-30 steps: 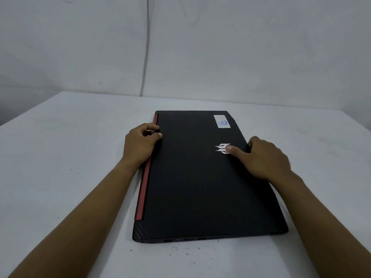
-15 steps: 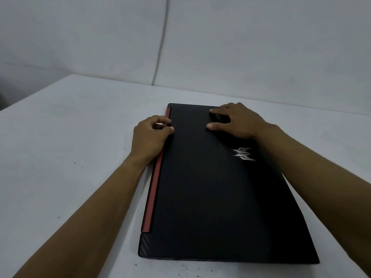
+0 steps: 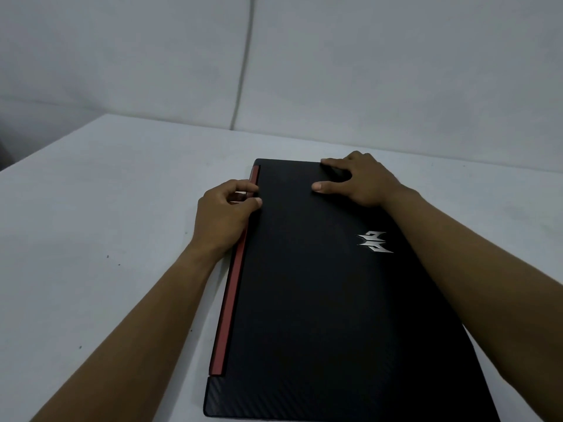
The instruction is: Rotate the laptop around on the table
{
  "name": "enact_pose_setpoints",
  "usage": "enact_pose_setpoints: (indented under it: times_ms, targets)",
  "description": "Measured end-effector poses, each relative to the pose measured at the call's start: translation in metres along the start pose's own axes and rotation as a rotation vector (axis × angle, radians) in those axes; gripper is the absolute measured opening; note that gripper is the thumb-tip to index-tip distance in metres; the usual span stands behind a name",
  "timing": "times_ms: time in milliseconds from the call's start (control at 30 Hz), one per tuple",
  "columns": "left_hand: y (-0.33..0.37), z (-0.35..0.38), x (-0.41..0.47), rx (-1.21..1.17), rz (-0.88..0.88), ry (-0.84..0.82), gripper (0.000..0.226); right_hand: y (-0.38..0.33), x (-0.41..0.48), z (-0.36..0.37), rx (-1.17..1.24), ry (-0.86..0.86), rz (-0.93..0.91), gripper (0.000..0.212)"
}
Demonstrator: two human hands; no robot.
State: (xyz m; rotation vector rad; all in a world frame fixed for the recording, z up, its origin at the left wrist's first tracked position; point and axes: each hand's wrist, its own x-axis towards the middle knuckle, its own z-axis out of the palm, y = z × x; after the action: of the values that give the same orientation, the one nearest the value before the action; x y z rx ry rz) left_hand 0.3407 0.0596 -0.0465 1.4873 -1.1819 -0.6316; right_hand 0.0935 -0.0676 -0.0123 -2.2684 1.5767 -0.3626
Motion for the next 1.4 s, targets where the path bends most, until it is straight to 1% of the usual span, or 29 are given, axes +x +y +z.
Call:
enact_pose_setpoints:
  times_ms: [200,367,533,733,833,900,967,1033,1133,1233,1300,1400]
  targets:
    - [0.0,-0.002,-0.004,-0.047,-0.011,-0.051,0.015,0.013,-0.019,-0.007,0.011,0.046,0.095,0.101]
    - [0.004,-0.006,-0.014,-0.055,0.034,-0.147,0.014,0.032,-0.052,-0.016,-0.049,0.111,0.206,0.106]
    - [0.011,-0.013,-0.027,-0.073,0.022,-0.19,0.018,0.04,-0.084,-0.019,-0.059,0.168,0.29,0.104]
    - [0.022,-0.023,-0.064,-0.088,0.019,-0.268,0.018,0.042,-0.137,-0.019,-0.117,0.236,0.342,0.096]
    - [0.028,-0.027,-0.07,-0.077,-0.023,-0.298,0.018,0.044,-0.14,-0.019,-0.16,0.244,0.378,0.094]
    - [0.031,-0.032,-0.08,-0.053,-0.053,-0.324,0.017,0.047,-0.143,-0.02,-0.173,0.251,0.394,0.097]
    - [0.034,-0.039,-0.094,0.021,-0.06,-0.334,0.014,0.047,-0.149,-0.021,-0.176,0.254,0.403,0.099]
    - [0.036,-0.049,-0.11,0.137,-0.061,-0.313,0.013,0.046,-0.152,-0.02,-0.191,0.236,0.406,0.099]
    - [0.038,-0.058,-0.137,0.244,-0.049,-0.188,0.013,0.046,-0.153,-0.017,-0.184,0.233,0.402,0.098]
    - [0.044,-0.052,-0.161,0.367,-0.009,-0.134,0.024,0.046,-0.153,-0.017,-0.183,0.232,0.404,0.096]
    - [0.045,-0.042,-0.171,0.409,0.004,-0.086,0.029,0.044,-0.155,-0.016,-0.183,0.232,0.406,0.094]
    - [0.046,-0.032,-0.171,0.444,-0.021,0.026,0.026,0.044,-0.156,-0.017,-0.176,0.24,0.41,0.094]
